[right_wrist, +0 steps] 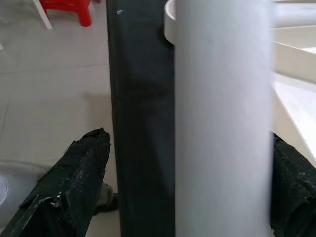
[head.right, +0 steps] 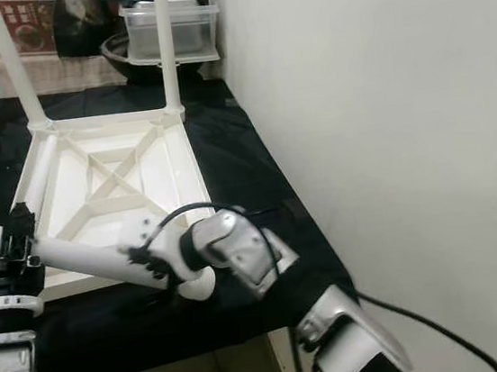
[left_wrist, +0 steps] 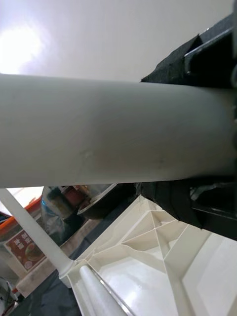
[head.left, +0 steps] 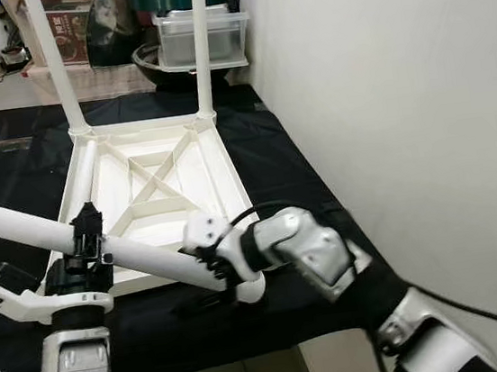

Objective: Building children table

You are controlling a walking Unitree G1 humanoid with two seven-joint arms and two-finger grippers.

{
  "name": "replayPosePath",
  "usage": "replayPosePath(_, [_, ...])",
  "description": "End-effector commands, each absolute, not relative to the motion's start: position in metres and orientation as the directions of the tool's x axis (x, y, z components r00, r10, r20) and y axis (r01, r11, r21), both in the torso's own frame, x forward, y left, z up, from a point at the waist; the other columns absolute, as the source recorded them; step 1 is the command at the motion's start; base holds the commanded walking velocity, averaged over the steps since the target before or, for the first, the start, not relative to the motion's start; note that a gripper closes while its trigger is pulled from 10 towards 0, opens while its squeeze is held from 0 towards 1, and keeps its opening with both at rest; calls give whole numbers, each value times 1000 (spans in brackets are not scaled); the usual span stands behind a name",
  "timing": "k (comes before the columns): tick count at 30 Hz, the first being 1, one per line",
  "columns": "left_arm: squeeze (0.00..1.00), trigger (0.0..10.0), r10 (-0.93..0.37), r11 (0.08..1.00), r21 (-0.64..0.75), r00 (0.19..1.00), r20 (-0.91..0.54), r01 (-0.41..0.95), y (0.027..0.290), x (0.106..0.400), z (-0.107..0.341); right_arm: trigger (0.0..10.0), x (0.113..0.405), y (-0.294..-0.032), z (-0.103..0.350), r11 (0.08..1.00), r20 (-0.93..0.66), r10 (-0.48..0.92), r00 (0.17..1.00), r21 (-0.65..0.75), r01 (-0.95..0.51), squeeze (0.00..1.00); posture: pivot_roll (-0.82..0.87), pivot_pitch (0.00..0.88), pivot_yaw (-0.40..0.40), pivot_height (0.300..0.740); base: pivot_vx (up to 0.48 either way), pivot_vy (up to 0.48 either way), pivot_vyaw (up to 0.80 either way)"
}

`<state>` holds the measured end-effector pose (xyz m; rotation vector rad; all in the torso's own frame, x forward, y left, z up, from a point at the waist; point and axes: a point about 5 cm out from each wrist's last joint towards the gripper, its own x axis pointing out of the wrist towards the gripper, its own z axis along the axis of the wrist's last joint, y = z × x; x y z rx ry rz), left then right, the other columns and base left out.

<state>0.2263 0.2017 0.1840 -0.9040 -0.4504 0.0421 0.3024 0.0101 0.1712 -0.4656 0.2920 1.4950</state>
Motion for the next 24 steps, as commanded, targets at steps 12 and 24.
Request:
replayPosePath(12, [0,0,204,627,-763,914,352,154,191,227,181,10000,302,41,156,43,-524,845,110,-139,-989,0,62,0,-120,740,0,0,0])
replayPosePath(24, [0,10000,177,656,-745,935,308,121,190,233,177,0,300,33,145,20,-542,836,86,-127,-992,0,57,0,-120,740,0,0,0])
